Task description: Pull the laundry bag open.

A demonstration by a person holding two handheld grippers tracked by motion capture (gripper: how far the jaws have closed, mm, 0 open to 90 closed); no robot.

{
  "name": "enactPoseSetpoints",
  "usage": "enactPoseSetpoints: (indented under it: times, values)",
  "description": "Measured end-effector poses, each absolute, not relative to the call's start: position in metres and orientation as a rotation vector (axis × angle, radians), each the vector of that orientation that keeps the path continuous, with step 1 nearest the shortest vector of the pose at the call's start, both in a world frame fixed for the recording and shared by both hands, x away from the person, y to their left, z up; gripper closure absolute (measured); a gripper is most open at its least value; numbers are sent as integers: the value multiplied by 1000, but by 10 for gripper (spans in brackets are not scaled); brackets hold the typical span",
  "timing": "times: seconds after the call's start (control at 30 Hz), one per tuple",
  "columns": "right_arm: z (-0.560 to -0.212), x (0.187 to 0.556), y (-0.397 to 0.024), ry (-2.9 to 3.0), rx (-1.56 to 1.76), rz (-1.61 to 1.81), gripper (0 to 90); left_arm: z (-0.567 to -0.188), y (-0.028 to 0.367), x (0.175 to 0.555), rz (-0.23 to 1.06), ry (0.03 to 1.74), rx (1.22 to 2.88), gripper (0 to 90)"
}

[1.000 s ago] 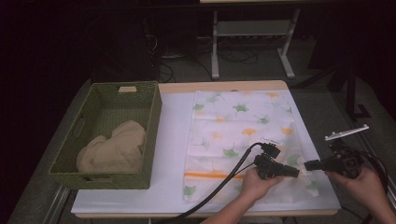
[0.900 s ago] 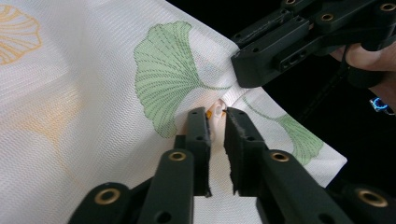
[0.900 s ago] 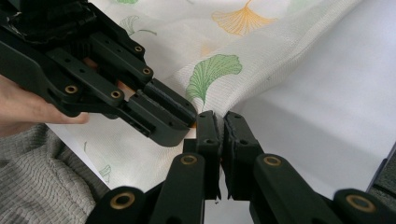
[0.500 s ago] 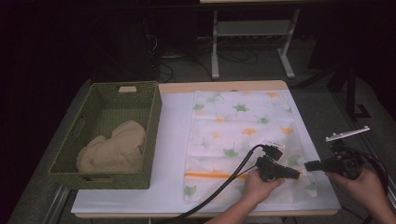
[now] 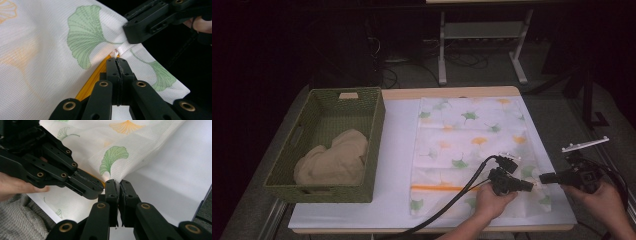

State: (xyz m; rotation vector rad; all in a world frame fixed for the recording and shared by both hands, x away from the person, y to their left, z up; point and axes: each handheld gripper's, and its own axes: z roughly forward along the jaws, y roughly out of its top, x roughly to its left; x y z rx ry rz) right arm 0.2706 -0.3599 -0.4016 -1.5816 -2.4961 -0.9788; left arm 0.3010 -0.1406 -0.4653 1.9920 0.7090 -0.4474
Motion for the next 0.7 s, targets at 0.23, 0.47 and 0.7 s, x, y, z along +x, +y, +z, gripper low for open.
enactPoseSetpoints:
  times: [0.23, 0.47, 0.7]
  values:
    - [-403, 270, -363, -2486, -1592, -986, 852, -462, -139, 300, -432, 705, 1970, 899]
    - [-405, 269, -364, -2474, -1592, -992, 852, -467, -143, 299, -456, 729, 1960, 889]
    - [-406, 268, -364, -2475, -1592, -983, 852, -469, -148, 296, -458, 724, 1967, 842]
